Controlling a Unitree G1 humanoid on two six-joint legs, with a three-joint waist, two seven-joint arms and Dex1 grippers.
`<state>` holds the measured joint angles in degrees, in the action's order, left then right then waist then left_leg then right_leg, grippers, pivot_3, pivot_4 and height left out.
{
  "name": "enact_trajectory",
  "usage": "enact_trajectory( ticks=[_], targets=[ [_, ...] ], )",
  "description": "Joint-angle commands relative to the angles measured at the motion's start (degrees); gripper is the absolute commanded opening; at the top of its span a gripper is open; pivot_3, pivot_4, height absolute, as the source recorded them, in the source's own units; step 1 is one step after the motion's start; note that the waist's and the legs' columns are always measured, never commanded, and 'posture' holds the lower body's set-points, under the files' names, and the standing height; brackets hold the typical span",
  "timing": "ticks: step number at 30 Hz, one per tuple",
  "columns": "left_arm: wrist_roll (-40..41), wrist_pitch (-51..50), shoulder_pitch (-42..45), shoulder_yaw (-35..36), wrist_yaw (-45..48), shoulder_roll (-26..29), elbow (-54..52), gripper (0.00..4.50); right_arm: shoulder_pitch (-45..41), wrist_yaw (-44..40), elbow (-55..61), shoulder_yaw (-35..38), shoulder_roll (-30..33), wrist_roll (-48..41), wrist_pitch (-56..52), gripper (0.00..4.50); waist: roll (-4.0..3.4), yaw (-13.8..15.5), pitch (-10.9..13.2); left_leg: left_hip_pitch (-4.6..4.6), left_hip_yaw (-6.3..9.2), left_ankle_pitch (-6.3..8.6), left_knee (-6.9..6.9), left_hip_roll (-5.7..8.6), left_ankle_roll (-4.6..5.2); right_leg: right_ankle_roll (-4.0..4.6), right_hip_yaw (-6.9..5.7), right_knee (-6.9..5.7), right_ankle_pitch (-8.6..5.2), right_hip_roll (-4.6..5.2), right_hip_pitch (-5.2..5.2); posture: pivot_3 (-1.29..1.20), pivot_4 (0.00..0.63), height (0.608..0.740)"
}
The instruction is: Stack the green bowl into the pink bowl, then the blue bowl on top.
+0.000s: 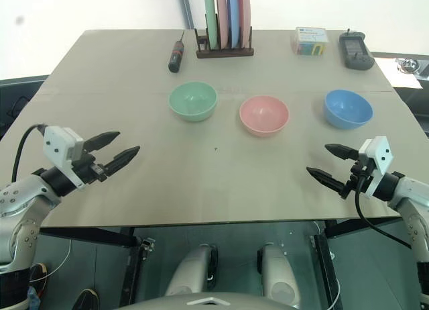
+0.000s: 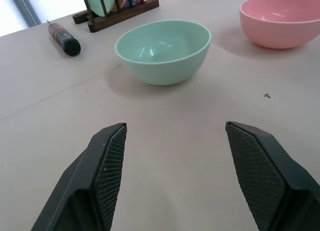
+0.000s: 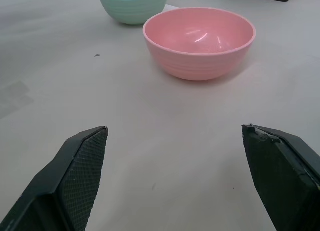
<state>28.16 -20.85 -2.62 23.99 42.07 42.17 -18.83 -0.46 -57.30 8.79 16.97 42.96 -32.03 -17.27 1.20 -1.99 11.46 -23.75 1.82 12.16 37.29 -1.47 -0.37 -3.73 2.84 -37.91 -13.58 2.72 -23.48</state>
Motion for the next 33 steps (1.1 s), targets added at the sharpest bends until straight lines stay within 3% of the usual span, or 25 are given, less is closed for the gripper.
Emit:
enact_trajectory(
  ticks=[1, 24, 29, 33],
  targets=[
    [1.64, 1.1, -0.98, 1.68, 0.82, -0.34, -3.04, 3.36, -0.3, -0.23, 1.35, 2.23, 0.76, -0.42, 0.97, 4.5, 0.0, 0.0, 0.0, 0.0, 0.0, 0.0, 0.0, 0.0, 0.0, 0.0, 0.0, 0.0, 0.0, 0.0, 0.0, 0.0, 0.15, 0.74],
    [4.48, 1.17, -2.76, 1.62, 4.19, -0.91, -5.23, 3.36, -1.11, -1.27, 1.55, 1.49, 2.12, -0.21, 0.15, 4.5, 0.01, -0.01, -0.01, 0.01, -0.02, 0.0, 0.0, 0.0, 0.0, -0.03, 0.02, 0.0, -0.03, 0.0, 0.0, 0.0, 0.15, 0.74],
    [6.1, 1.05, -2.4, 1.73, 4.9, -1.39, -5.64, 3.36, -4.27, -0.22, 3.53, -1.3, 2.33, 1.76, 0.36, 4.5, 0.01, -0.11, -0.01, 0.02, -0.03, 0.0, 0.01, 0.0, 0.0, -0.03, 0.04, 0.0, -0.03, 0.0, 0.0, 0.0, 0.15, 0.74],
    [9.56, -0.1, -2.63, 1.68, 6.22, -1.64, -6.65, 3.36, -12.3, -0.1, 4.77, -9.85, 6.6, 7.51, -5.56, 4.5, 0.0, -0.3, 0.0, 0.02, -0.06, 0.0, 0.01, -0.02, 0.0, -0.03, 0.06, -0.01, -0.03, -0.01, -0.03, 0.0, 0.15, 0.74]
  ],
)
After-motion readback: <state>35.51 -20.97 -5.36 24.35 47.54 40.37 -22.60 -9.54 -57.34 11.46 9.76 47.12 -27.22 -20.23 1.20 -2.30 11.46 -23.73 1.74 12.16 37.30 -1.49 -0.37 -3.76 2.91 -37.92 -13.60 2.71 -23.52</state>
